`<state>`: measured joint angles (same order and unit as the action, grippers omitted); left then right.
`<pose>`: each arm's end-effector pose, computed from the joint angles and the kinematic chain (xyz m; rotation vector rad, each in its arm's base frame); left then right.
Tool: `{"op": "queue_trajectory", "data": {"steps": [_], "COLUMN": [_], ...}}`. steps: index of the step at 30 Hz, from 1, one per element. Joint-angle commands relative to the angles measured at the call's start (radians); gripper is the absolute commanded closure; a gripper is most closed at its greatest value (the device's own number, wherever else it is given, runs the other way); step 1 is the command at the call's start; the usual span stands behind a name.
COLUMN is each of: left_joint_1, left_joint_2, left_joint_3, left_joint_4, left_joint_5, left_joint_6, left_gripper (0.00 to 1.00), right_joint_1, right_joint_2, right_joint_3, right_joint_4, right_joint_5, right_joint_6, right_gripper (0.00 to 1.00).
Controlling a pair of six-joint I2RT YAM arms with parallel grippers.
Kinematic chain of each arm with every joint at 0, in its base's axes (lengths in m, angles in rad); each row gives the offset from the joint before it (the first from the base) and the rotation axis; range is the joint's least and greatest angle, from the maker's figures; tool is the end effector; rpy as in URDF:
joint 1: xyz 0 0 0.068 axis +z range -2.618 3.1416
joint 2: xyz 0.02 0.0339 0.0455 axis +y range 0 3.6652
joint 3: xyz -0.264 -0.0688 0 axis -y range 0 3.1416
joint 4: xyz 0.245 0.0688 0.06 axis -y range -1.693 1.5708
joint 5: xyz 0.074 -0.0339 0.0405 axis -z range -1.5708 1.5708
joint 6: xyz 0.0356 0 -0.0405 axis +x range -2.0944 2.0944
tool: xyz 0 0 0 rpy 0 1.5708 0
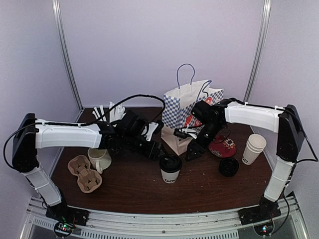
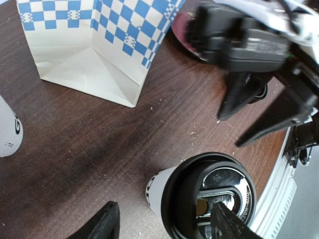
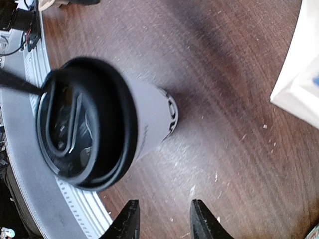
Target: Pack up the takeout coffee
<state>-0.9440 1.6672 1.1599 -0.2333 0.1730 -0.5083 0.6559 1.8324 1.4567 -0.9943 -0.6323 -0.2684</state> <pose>0.2116 -0.3026 0.2361 0.6298 2.4056 -0.8882 0.2714 0.2354 0.2338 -1.3826 2.5605 0.9900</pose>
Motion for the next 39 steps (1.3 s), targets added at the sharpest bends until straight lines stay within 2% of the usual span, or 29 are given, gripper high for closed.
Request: {"op": "queue_trajectory", "data": {"steps": [1,6,10,17,28,31,39], "left_joint_1": [0.006,0.007,0.008,0.008,0.009,0.009,0.009], "left_joint_2": [0.020,0.036,0.042,0.045,0.053,0.051,0.055], "left_joint_3": [0.025,0.002,-0.011,-0.022,-0.019,-0.022,-0.044], "left_joint_4": [0.051,0.048,0.045,0.040,0.036,0.032,0.014], "left_joint_5": [0.025,0.024,0.019,0.018,0.027,0.028,0.009], "left_joint_6": [-0.002,-0.001,0.000,-0.010,-0.012,-0.012,-0.003], "left_gripper": [0.37,0.41,0.42,0.44,0.45,0.46,0.47], "right_joint_1": [-0.003,-0.003,0.005,0.013,0.016,0.015,0.014], "right_joint_2": [-0.094,-0.129,-0.080,-0.009,0.065,0.083,0.171], "right_joint_3": [-0.046,-0.098,-0.100,-0.069,-0.029,-0.028,-0.055], "right_joint_4": [-0.063,-0.018,-0.008,0.011,0.025,0.036,0.028], "right_joint_5": [-0.055,-0.268,-0.352,-0.367,-0.361,-0.332,0.020], "right_joint_6": [-0.047,-0.003,0.031,0.068,0.116,0.137,0.177], "right_gripper": [0.61,0.53,0.49,0.48,0.51,0.52,0.56]}}
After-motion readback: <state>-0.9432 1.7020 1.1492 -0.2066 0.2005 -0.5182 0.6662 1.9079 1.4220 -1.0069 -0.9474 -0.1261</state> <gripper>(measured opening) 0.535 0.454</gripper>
